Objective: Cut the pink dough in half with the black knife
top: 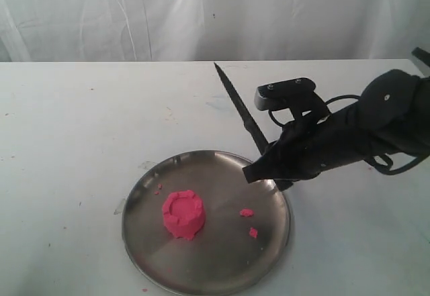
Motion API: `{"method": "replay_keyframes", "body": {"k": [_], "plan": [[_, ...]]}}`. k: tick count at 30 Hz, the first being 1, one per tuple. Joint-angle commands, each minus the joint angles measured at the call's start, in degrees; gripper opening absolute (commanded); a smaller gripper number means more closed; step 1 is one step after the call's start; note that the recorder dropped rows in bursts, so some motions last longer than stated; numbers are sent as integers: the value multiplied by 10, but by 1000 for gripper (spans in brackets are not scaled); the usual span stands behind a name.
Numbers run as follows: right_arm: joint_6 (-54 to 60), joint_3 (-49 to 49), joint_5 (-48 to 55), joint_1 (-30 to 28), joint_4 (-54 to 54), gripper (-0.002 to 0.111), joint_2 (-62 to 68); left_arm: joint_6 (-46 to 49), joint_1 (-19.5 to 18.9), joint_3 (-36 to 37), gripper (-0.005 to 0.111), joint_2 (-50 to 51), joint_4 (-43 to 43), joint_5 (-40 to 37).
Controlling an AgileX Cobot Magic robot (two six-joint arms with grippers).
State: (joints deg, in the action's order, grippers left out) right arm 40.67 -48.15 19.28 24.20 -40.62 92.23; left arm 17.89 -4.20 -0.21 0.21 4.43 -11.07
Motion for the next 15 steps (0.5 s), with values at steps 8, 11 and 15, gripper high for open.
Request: {"method": "replay_keyframes", "body": {"k": [8, 11, 15], "plan": [[-9, 55, -69, 2, -13, 0, -26, -212, -2, -3, 0, -1, 163, 611], [-9, 55, -35, 2, -13, 0, -59, -360, -2, -88, 0, 43, 134, 567], [-9, 52, 43, 3, -17, 0, -102, -421, -2, -165, 0, 99, -99, 458]]}}
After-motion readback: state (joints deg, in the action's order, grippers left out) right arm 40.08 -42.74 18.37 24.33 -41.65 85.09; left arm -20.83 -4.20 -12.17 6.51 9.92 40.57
